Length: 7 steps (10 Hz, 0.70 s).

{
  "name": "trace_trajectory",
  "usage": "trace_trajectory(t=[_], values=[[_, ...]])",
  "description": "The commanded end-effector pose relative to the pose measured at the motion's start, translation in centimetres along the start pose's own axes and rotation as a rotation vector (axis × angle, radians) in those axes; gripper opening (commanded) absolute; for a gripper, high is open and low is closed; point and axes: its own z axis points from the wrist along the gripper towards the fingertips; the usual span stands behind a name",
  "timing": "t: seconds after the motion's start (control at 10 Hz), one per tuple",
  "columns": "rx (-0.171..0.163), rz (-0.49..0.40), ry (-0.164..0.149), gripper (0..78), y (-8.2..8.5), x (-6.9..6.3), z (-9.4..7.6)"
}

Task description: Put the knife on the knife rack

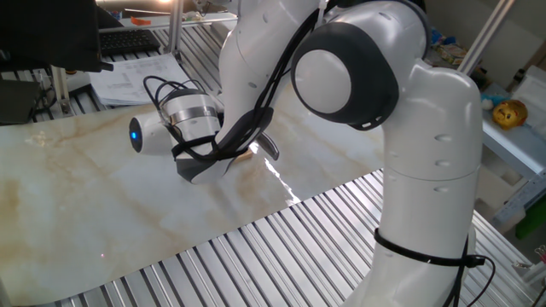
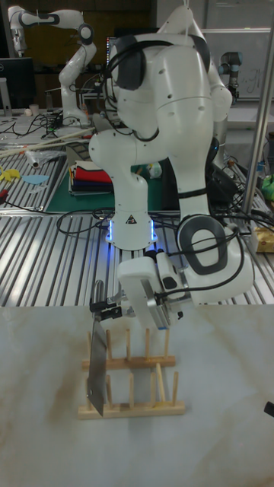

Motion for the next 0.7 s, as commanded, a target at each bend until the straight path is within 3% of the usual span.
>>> trace_trajectory(t=[0.1,0.7], values=[[-0.007,0.057,-0.005,1.1,0.03,0.08,0.16],[0.006,0.101,-0.001,1.1,0.73,0.24,0.28]])
